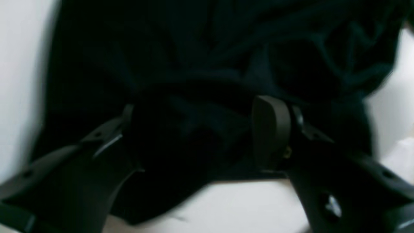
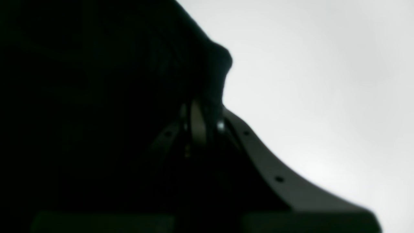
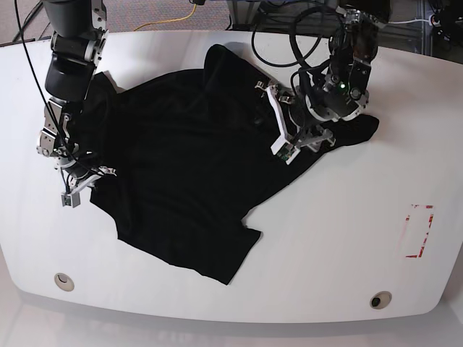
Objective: Layout the t-shirt on the table in an organized manner, then fold the t-shirt properly
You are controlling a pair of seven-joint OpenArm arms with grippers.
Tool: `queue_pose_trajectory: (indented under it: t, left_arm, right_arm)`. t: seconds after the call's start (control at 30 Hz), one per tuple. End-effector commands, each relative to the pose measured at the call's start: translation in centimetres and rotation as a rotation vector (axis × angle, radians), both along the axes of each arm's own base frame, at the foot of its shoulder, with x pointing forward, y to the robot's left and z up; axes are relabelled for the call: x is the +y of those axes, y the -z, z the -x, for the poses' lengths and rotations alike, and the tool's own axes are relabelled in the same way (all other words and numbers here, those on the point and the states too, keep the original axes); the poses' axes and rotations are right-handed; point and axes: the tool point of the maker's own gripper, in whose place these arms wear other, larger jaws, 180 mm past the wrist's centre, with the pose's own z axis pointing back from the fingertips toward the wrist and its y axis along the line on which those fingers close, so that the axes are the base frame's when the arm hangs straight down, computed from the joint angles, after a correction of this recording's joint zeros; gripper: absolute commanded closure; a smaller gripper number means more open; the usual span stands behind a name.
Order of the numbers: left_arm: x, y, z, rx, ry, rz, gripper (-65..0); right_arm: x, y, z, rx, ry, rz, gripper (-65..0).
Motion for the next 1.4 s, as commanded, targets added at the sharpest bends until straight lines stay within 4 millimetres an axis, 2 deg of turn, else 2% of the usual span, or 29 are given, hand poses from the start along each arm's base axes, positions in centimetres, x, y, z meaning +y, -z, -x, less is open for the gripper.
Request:
queue_pose_trajectory:
  t: [0.0, 0.1, 0.3, 0.57, 0.7, 0.9, 1.37]
  left_arm:
    - [-0.4, -1.7, -1.2, -0.085, 0.079, -0.023, -42.4]
    - [-0.9, -2.0, -1.1, -0.127, 0.201, -0.082, -42.2]
    - [-0.4, -1.8, -1.0, -0.136, 0.392, -0.254, -42.2]
    - [0.8, -2.3, -2.1, -0.148, 0.468, -0.391, -42.2]
    - [1.2, -1.6, -2.1, -0.125, 0.512, -0.444, -42.2]
    - [0.3, 0.6, -0.7, -0.065, 0.597, -0.482, -42.1]
    - [1.1, 2.6, 2.0, -0.003, 0.665, -0.517, -42.1]
  right_arm:
    - [-0.9, -2.4, -1.6, -0.075, 0.008, 0.008, 0.0]
    - [-0.9, -2.4, -1.6, -0.075, 0.008, 0.008, 0.0]
    - [-0.9, -2.4, -1.6, -0.073, 0.008, 0.008, 0.0]
    - [-0.9, -2.3, -1.5, -0.073, 0.007, 0.007, 0.0]
    - [-0.9, -2.3, -1.5, -0.073, 0.007, 0.007, 0.0]
    - [-0.9, -2.3, -1.5, -0.073, 0.007, 0.007, 0.0]
    - [-0.9, -2.3, -1.5, -0.073, 0.007, 0.007, 0.0]
